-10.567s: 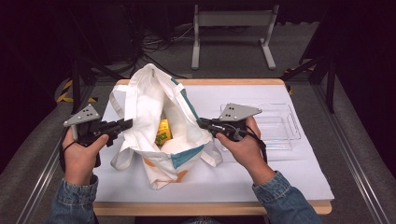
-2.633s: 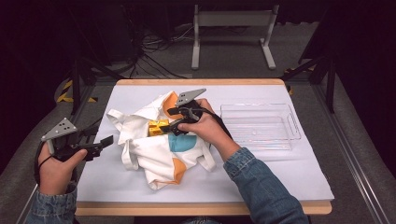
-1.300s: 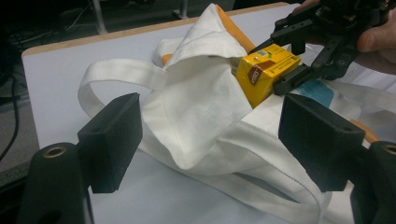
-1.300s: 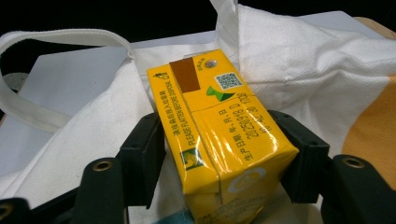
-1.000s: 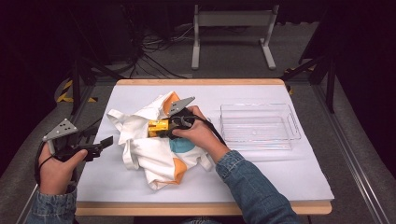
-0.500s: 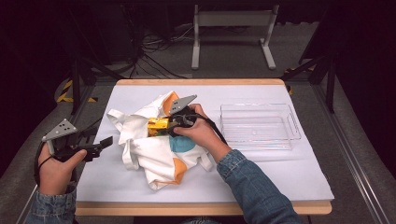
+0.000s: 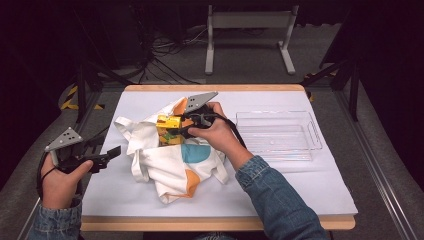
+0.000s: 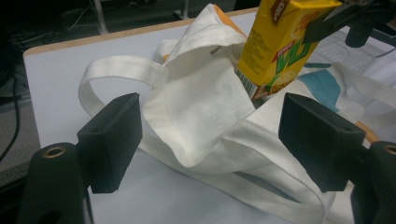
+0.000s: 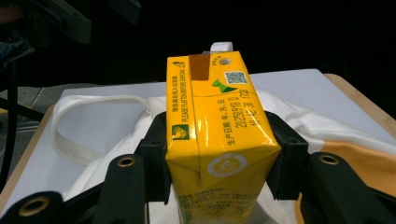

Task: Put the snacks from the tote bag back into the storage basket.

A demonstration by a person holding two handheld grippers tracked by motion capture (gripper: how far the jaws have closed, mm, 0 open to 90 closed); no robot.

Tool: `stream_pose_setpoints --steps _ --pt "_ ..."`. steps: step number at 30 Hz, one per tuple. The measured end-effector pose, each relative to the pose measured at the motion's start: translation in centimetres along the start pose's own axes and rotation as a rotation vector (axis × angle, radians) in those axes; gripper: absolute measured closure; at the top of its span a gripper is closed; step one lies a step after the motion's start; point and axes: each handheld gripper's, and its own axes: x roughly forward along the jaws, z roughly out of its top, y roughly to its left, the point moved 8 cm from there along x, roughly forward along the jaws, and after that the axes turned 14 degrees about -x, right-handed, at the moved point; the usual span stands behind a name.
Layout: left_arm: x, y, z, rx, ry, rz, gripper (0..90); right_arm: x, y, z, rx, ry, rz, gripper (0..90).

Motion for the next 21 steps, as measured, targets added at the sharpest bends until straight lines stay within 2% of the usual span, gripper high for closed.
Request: stream_pose_setpoints --steps 10,21 --pt "0.0 0.0 0.0 0.000 0.003 -0.002 22.6 -2.1 -0.5 2.2 -0.032 -0.025 -0.014 51.4" --pt "0.2 0.0 -0.1 -0.006 0.007 -0.003 22.6 -5.1 -1.0 4.2 -0.040 -0.052 -0.009 51.4"
